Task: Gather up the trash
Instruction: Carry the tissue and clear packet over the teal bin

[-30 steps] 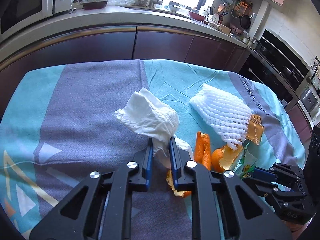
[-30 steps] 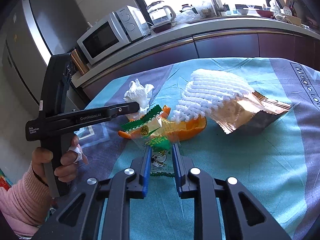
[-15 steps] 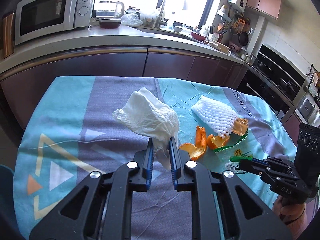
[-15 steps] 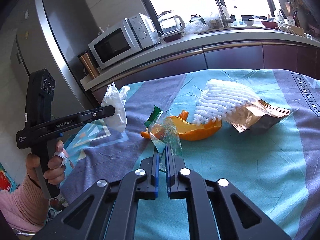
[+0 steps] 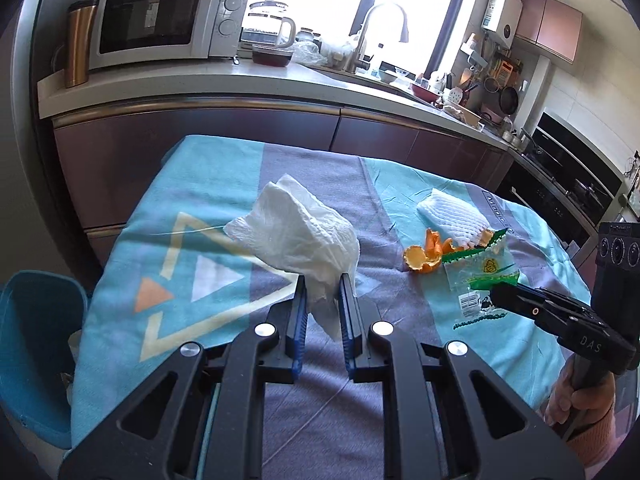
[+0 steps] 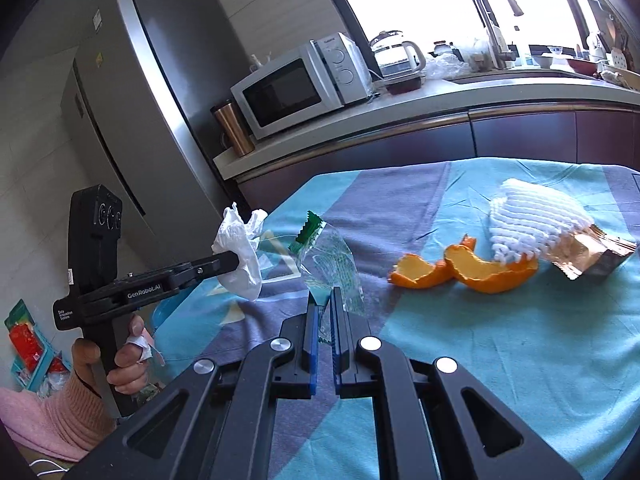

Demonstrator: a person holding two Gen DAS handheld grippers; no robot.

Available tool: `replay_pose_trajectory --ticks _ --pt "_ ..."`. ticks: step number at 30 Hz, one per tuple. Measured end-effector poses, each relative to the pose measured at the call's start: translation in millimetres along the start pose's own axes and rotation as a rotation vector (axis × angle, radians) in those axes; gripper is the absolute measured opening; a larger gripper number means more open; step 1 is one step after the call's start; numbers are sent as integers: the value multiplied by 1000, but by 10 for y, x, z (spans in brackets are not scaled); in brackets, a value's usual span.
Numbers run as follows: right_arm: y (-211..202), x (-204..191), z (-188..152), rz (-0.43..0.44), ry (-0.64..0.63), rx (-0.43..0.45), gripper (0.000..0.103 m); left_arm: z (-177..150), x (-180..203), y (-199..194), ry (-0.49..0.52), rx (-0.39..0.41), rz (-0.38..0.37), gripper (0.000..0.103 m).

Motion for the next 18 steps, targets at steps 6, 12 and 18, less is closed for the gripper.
replay_pose_trajectory --ticks 6,12,18 --pt "113 -261 -23 57 -14 -15 5 -78 -221 -308 -17 18 26 15" --pt "231 -511 -63 105 -28 -36 5 -128 -436 -595 -35 46 65 15" --pt "350 -753 -85 151 -47 -54 5 -142 -579 -803 -32 69 103 15"
Point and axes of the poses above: each gripper's, at about its wrist camera, not at the fingertips, and y roughly the way its jaws point, x to its right, z to its top, the point moved 5 cm from there along y, roughly the way its jaws point, and after that the axes turned 14 degrees about x, right-handed, at the moved point
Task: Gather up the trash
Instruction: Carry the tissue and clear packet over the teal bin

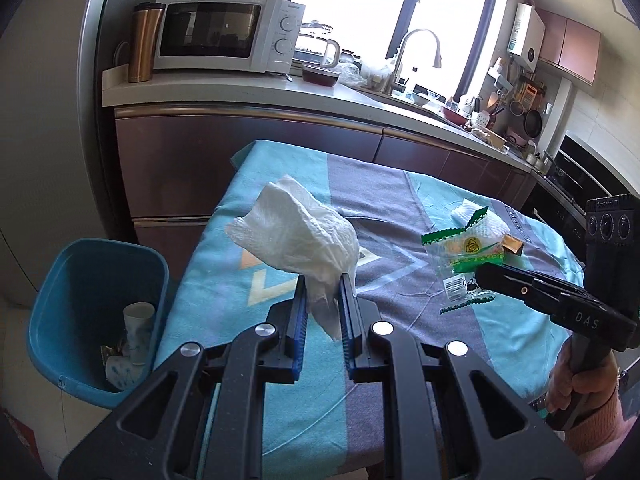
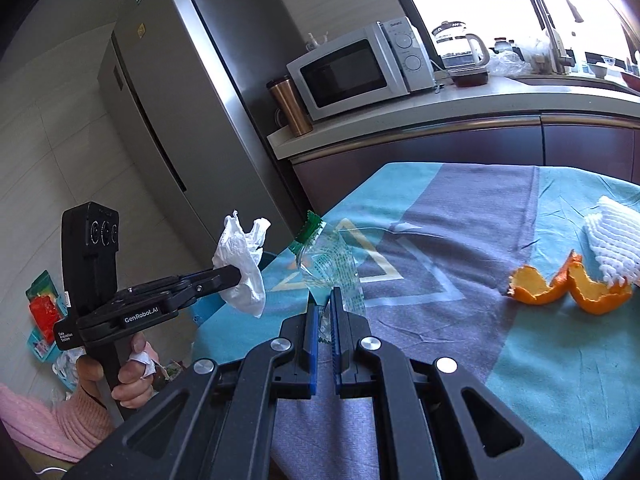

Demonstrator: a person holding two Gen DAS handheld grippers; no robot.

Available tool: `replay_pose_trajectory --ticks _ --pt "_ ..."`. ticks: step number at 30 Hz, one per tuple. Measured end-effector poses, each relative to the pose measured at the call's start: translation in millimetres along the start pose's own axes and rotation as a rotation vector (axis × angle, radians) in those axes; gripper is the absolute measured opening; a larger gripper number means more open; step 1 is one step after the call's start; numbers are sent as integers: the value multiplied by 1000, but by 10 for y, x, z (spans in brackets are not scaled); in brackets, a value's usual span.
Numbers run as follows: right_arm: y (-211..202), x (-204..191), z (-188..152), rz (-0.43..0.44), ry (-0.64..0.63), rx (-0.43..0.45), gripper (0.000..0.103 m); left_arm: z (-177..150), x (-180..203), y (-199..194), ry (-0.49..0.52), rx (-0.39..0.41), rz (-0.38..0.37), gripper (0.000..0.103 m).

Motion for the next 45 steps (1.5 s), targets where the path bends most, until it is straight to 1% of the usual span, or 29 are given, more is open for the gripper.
replay_pose_trajectory --ticks 10,21,35,45 --pt "275 -318 -4 80 -20 -35 5 -25 -395 -267 -32 23 75 15" --pt "582 -647 -59 161 -40 -81 5 -8 -783 -447 -60 37 158 15" --pt "899 -946 -99 244 -73 -135 5 41 -1202 -606 -76 51 269 15" --pt "1105 -1091 -114 292 -86 -168 5 49 -1491 -603 -77 42 335 15"
Point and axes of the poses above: each gripper's, at about its wrist camera, not at the fingertips, and y roughly the way its jaws point, x to its right, z to its top, the point moved 5 cm from there along y, roughly the way its jaws point, and after that the axes turned 14 degrees about x, right-handed, at the moved point
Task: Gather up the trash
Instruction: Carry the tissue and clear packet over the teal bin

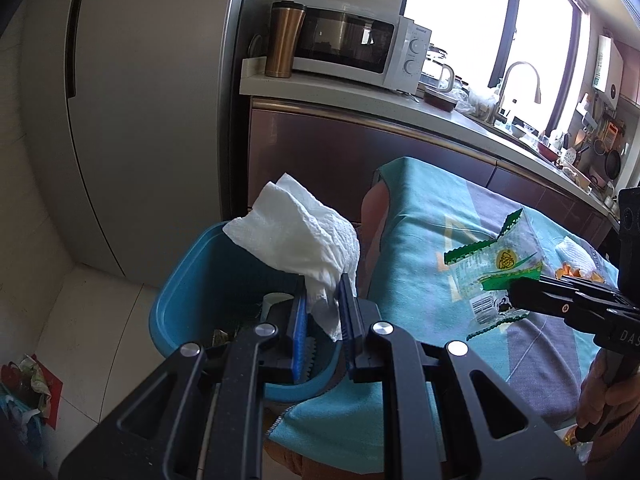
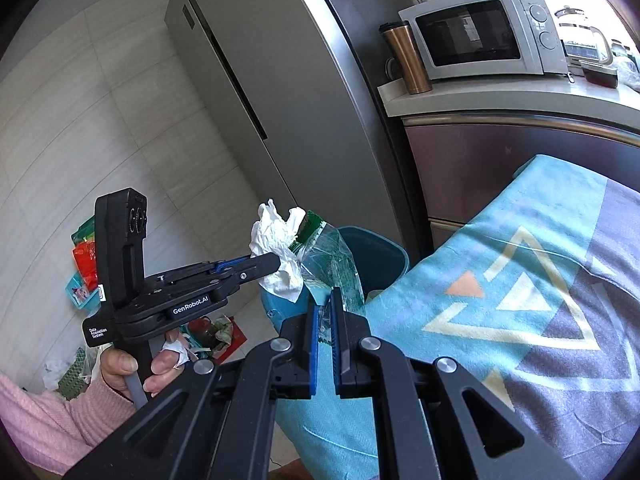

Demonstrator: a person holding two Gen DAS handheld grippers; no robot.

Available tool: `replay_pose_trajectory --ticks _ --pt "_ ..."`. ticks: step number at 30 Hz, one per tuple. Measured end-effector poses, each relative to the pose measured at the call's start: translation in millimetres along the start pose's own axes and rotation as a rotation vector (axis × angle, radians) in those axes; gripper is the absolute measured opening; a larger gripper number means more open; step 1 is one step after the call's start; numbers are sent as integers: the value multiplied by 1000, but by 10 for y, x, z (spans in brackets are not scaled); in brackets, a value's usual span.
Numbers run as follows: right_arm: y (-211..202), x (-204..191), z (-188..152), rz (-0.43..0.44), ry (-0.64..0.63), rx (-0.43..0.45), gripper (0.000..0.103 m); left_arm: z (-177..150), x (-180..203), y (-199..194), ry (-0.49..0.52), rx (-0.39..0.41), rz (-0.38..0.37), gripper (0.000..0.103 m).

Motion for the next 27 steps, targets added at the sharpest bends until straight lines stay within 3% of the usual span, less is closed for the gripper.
replay_pose_trajectory --ticks 27 --pt "736 -122 -9 68 51 -103 5 -136 -315 346 -20 -49 83 16"
Point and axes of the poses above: each gripper's, at about its wrist camera, not at the fingertips, and y roughly the way its jaws point, x to its right, z to its top, the point moved 5 cm from there along y, roughly the way its jaws point, and after that the axes turned 14 degrees about x, right-handed, at the moved point
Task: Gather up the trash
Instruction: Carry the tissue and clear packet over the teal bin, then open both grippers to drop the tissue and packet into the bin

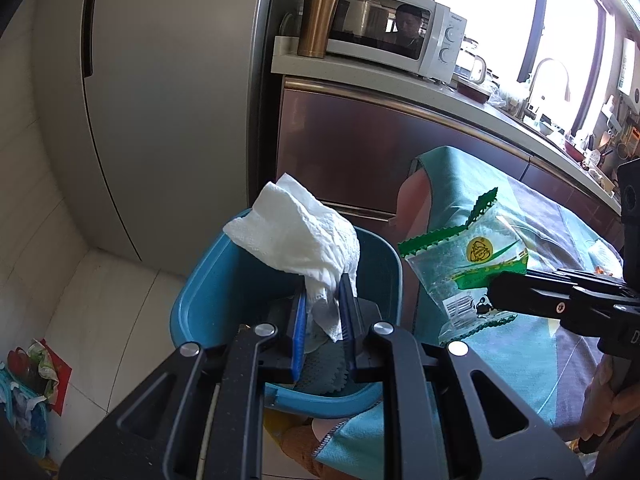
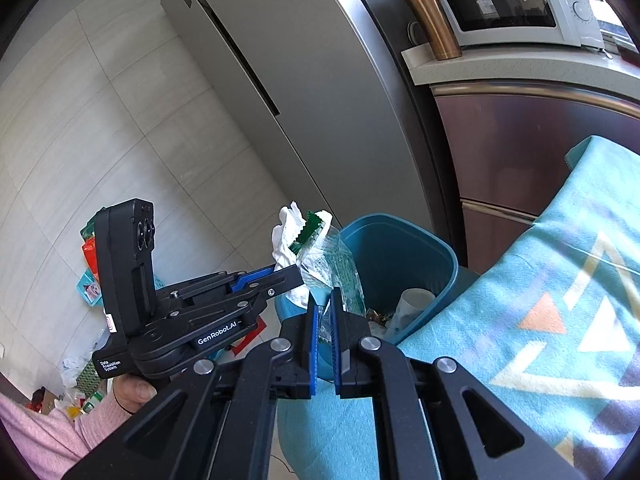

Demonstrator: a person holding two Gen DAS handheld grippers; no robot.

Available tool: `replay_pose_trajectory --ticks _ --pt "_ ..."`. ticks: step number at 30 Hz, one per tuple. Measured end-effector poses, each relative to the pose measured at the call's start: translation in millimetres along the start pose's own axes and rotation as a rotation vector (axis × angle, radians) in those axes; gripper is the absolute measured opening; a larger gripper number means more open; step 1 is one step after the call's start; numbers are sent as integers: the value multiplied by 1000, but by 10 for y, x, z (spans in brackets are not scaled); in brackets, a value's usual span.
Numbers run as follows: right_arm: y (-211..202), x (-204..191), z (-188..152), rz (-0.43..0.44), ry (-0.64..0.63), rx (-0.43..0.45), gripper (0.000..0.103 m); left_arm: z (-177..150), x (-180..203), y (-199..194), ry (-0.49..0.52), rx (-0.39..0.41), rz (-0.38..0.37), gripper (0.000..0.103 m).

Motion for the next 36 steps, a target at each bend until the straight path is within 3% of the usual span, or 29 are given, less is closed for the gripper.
replay_pose_trajectory --ticks 18,27,36 --pt "619 95 -153 -66 14 -137 7 -236 -175 590 14 -109 46 16" --pt "798 151 -202 -103 15 -200 10 -374 -209 866 6 -159 56 21" --pt "738 114 -192 -98 27 -181 13 -479 -216 1032 -7 -193 37 25"
Point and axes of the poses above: each gripper's, at about its wrist camera, not at the fingertips, and y roughly the way its jaws point, x to its right, z to its top, the point moved 5 cm from there along y, roughly the way its jaws point, and after that the axes turned 14 degrees about x, right-handed, at the moved point
